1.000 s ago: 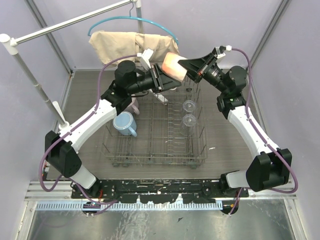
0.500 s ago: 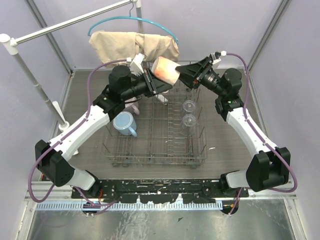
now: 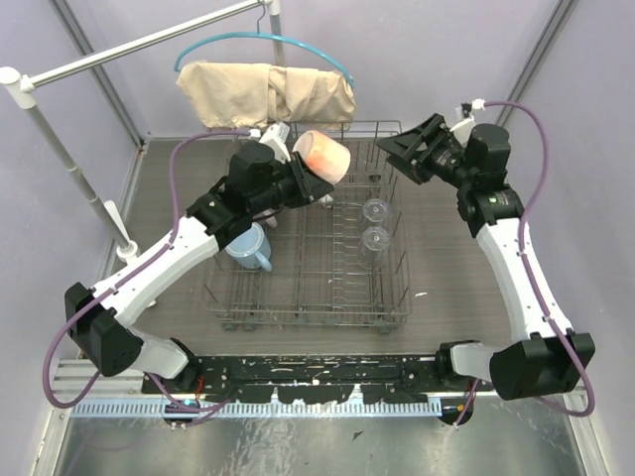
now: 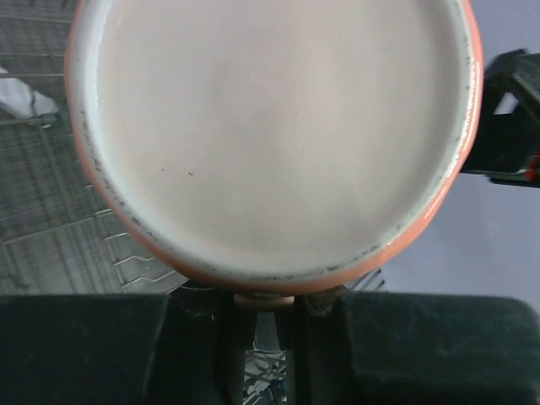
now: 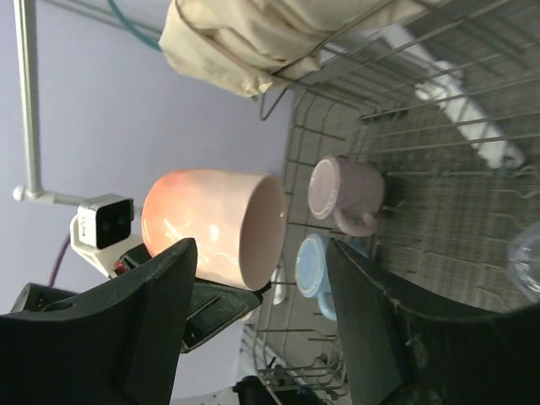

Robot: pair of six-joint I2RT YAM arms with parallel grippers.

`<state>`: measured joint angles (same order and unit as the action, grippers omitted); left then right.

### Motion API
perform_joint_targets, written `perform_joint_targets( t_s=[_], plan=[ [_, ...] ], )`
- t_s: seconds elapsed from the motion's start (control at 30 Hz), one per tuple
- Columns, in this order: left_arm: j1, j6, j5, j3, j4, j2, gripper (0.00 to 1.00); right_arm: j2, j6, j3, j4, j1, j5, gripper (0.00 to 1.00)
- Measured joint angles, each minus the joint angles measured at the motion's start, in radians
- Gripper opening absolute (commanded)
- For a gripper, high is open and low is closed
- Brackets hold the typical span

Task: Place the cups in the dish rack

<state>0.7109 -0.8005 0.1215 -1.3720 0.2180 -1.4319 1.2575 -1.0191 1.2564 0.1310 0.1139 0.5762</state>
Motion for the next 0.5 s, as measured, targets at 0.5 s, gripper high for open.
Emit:
perform_joint_targets(
  t_s=[0.5],
  plan=[
    [0.172,-0.036,-0.526,-0.107,0.309,-0.057,0.00,-0.023,0.421,0.116,0.473,-0.071,-0.167,0.71]
  ],
)
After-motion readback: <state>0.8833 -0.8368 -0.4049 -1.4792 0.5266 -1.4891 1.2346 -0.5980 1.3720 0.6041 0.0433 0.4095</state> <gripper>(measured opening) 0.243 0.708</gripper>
